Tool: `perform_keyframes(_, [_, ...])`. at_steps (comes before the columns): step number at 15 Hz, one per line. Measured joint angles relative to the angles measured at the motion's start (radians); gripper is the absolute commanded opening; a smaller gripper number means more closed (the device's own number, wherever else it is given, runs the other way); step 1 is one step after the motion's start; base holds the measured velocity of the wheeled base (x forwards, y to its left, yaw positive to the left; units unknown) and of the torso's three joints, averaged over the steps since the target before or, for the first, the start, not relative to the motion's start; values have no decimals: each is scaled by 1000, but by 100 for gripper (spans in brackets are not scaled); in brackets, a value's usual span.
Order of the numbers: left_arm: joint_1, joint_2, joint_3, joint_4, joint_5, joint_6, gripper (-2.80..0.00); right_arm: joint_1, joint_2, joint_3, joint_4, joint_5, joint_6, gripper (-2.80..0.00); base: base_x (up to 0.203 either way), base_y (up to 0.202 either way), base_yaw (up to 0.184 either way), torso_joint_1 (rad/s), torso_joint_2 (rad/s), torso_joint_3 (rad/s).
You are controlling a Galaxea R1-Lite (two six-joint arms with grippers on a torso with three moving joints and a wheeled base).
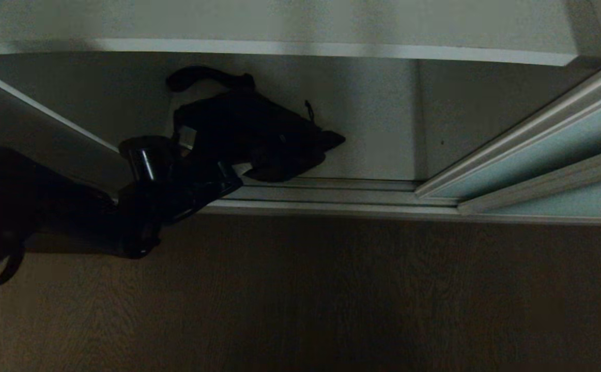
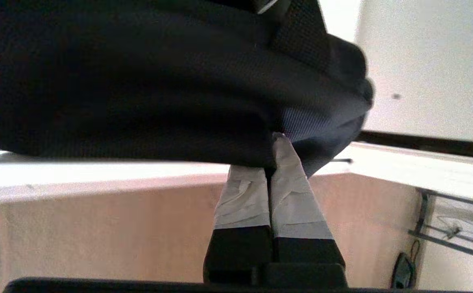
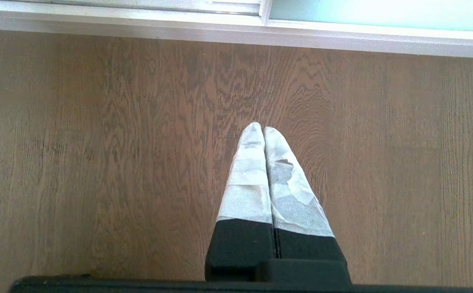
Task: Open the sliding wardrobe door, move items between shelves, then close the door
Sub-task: Place the bag on the higher shelf
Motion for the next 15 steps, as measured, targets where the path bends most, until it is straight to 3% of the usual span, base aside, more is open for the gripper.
perform_keyframes(6, [-63,-204,181,16,124,113,-280,0,0,-1,0,0,0,-280,0,0,0,0,0,0])
perform_keyframes(12, [-93,-395,321,109,176,119,-280,0,0,0,0,0,0,-280,0,0,0,0,0,0])
perform_keyframes(15, [-127,-522,347,232,225,132,-280,0,0,0,0,0,0,-280,0,0,0,0,0,0])
